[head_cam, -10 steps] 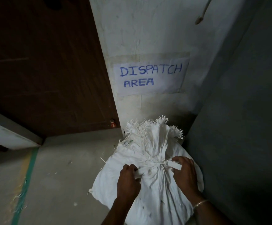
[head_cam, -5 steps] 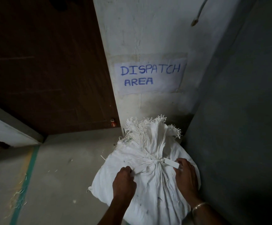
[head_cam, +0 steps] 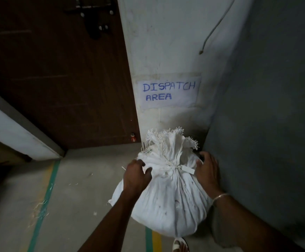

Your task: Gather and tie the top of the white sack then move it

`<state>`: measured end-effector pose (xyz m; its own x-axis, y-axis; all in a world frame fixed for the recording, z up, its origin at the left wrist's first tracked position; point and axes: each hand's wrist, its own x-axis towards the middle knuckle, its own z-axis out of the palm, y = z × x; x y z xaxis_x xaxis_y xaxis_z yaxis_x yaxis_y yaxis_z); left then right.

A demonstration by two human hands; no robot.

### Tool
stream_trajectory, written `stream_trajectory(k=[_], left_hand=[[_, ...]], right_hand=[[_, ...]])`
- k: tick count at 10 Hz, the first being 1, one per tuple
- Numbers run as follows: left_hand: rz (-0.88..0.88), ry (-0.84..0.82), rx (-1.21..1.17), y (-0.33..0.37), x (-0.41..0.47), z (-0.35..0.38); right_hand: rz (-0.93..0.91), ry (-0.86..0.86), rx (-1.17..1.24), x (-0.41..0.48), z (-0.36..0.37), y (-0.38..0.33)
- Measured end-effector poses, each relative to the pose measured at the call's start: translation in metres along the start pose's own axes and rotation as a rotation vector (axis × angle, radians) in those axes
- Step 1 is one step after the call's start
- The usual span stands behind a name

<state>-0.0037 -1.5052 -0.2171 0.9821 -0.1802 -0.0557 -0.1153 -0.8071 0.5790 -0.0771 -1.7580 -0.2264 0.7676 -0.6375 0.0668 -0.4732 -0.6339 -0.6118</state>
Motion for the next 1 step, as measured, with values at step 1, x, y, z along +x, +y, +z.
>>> stream_trajectory(k=[1], left_hand=[[0.110,0.064,-0.004,0.0250,-0.0015,-0.0492]], right_hand=[[-0.068,0.059,-0.018,-0.0020,-0.0390,-0.0349]])
